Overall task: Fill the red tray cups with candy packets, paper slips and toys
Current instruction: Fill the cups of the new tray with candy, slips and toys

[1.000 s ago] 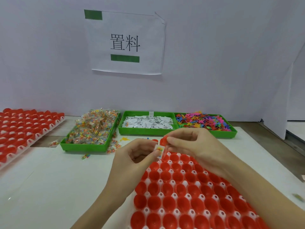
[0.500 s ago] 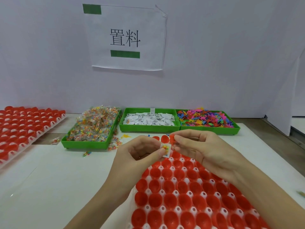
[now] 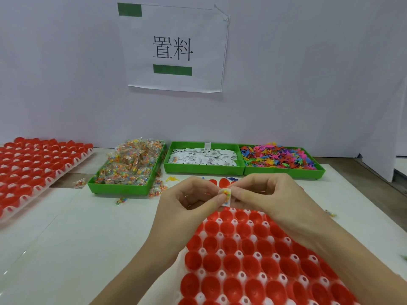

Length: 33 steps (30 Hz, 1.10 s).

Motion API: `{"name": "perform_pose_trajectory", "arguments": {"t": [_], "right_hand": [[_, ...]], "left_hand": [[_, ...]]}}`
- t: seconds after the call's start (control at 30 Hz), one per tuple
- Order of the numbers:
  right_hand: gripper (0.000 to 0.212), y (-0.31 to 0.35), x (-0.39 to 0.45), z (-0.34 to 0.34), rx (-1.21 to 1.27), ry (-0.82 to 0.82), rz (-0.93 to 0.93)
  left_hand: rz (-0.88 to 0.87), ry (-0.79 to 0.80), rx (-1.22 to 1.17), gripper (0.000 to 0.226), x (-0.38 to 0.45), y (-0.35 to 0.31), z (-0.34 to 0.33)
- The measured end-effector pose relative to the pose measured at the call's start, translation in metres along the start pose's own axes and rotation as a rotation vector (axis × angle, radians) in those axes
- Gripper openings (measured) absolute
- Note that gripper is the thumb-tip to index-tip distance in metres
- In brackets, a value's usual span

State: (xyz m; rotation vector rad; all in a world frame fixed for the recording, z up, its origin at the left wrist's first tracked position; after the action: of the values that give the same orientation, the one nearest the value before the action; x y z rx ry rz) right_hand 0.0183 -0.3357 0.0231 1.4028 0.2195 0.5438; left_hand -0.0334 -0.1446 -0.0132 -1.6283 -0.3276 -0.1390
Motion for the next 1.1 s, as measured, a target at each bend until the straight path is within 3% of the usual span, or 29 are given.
{"name": "perform_pose_trajectory", "arguments": {"t": [0.13, 0.4, 0.6, 0.7, 0.83, 1.1], "right_hand": [[0.017, 0.004, 0.005, -0.001, -0.061, 0.064, 0.005], [0.013, 0.011, 0.031, 0.000, -0.376, 0.175, 0.084], [0.011, -0.004, 0.071, 0.009, -0.549, -0.022, 0.163], [0.009, -0.015, 0.088, 0.010, -0.561, -0.042, 0.142], [0.008, -0.028, 0.100, 0.004, -0.671, -0.006, 0.154], [0.016, -0.040, 0.111, -0.009, -0.769, 0.052, 0.147]], "left_hand": [[0.012, -0.036, 0.015, 0.012, 0.000, 0.001, 0.001], [-0.153, -0.168, 0.177, 0.015, 0.007, 0.012, 0.008], [-0.370, -0.276, 0.728, 0.014, 0.017, 0.030, 0.022], [-0.451, -0.185, 0.879, 0.012, 0.019, 0.037, 0.027], [-0.465, -0.069, 1.002, 0.035, 0.018, 0.040, 0.025], [-0.229, 0.180, 1.152, 0.067, 0.015, 0.043, 0.020]]}}
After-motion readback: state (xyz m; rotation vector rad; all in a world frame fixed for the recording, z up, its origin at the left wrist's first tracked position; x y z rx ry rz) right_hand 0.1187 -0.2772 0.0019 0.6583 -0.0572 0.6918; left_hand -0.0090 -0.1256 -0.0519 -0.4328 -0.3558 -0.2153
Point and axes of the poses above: each hand's wrist, its own x-axis towards the middle knuckle, its own z-axis out of the back of the hand, y = z × x, the point moved 1 cm from there along x, towards the middle knuckle, and after that the axes turned 3 degrees about z, right-handed, at the moved point
